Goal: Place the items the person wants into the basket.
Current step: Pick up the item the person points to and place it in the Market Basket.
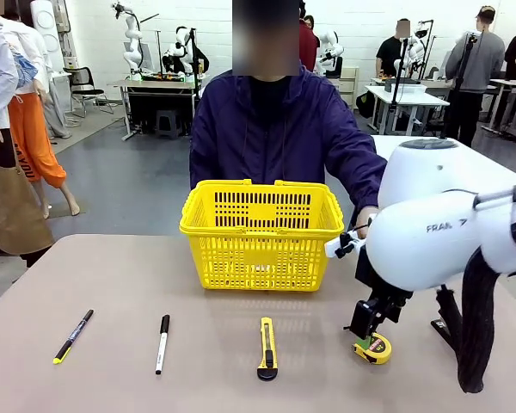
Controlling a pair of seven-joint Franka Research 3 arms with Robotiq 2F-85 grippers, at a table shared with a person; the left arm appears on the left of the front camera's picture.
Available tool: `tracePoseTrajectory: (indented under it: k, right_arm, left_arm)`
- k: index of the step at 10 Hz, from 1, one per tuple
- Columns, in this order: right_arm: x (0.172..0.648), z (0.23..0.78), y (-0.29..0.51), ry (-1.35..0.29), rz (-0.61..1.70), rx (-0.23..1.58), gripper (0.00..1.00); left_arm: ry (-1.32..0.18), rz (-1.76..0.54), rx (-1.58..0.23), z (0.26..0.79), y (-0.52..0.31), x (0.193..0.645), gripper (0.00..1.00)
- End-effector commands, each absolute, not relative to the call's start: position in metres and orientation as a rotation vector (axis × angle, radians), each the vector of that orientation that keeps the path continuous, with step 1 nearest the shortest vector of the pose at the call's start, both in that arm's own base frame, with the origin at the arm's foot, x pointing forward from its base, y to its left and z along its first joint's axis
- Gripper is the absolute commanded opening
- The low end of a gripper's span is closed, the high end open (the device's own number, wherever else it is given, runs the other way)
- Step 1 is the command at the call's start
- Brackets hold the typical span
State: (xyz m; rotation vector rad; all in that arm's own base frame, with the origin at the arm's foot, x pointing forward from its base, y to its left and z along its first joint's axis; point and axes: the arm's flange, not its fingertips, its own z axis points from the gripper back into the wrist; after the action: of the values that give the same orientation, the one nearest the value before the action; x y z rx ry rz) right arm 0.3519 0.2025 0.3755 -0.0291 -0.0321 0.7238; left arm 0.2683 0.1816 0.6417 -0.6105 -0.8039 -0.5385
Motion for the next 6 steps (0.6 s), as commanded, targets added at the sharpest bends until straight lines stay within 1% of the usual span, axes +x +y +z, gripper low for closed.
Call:
tracePoseTrajectory:
  k: [1,6]
  right_arm:
    - [0.365,0.354,0.202,-0.013,0.680,-0.050,1.00]
    - [0.384,0.325,0.196,-0.008,0.691,-0.029,1.00]
  left_arm:
    - [-0.824,-0.556,-0.617,0.642,0.183,0.269,1.00]
    - [-0.824,-0.556,-0.617,0.642,0.183,0.269,1.00]
